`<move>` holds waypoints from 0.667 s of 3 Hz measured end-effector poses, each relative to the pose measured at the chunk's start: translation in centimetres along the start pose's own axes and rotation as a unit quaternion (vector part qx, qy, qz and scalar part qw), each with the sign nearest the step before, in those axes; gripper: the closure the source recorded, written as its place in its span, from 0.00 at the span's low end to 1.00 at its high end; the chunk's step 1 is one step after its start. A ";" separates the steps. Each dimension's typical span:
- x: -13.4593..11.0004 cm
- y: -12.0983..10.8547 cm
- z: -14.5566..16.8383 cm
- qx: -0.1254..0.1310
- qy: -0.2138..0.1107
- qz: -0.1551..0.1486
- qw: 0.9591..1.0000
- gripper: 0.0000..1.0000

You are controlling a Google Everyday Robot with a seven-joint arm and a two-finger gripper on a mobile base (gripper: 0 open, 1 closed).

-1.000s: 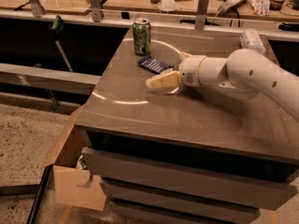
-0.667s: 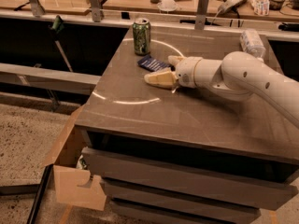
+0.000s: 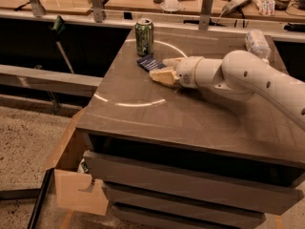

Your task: Move rxbar blueberry near blue plastic bottle

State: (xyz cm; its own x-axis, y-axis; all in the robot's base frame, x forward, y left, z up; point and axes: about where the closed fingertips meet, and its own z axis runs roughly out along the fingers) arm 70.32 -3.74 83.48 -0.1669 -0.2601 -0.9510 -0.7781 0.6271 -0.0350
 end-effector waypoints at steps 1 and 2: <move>-1.1 0.1 -1.5 0.033 -0.001 -0.003 0.999 0.95; -2.5 0.0 -5.3 0.106 -0.021 -0.010 0.994 1.00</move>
Offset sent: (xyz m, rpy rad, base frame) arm -0.0604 -0.0876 0.0969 0.0292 -0.2674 -0.4709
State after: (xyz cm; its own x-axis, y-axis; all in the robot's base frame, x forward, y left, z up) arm 67.54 -7.01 87.48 -0.1236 -0.2454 -0.9615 -0.6356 0.7637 -0.1133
